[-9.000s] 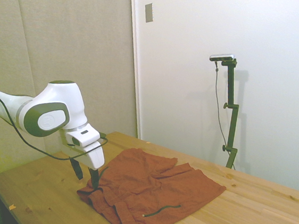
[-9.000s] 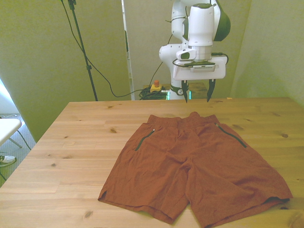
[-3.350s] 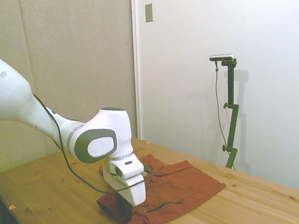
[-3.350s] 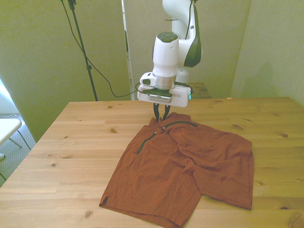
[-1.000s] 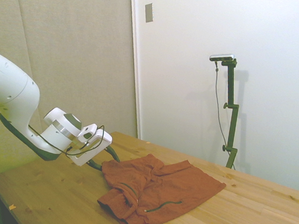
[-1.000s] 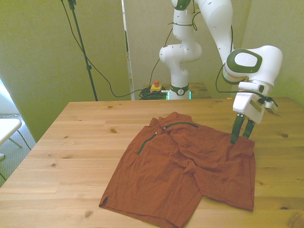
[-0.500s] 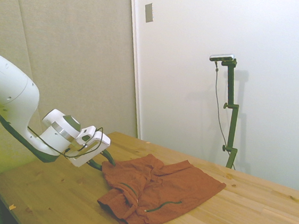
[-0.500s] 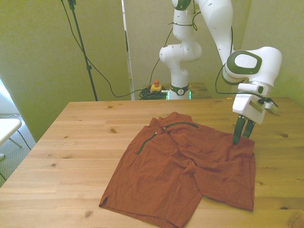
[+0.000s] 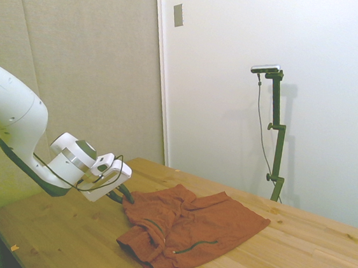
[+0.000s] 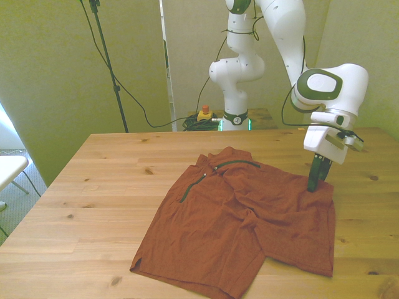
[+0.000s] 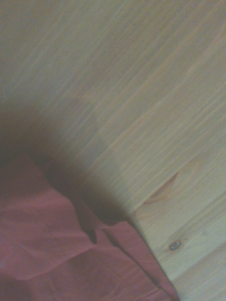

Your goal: Fold the shorts

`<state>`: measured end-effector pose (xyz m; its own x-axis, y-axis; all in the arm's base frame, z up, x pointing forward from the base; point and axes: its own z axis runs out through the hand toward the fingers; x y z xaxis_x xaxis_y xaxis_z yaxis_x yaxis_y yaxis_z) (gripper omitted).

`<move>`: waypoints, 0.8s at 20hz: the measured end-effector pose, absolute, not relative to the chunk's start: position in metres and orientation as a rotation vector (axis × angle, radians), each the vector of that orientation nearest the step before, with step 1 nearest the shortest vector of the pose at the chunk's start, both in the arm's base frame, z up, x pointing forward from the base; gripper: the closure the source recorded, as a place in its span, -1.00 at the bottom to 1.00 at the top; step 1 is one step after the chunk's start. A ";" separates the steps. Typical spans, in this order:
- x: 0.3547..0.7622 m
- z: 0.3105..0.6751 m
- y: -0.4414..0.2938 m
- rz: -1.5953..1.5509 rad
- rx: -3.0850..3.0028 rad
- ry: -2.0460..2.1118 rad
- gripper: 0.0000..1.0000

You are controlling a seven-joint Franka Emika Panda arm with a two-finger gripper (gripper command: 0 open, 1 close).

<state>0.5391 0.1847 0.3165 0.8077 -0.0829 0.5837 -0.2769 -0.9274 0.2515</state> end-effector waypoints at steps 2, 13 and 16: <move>0.539 0.315 0.184 0.837 2.669 -0.278 1.00; 0.602 0.365 0.147 0.926 2.649 -0.401 1.00; 0.648 0.405 0.119 0.973 2.642 -0.455 1.00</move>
<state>0.6485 0.1188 0.4049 0.7223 -0.1925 0.6642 -0.3869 -0.9086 0.1575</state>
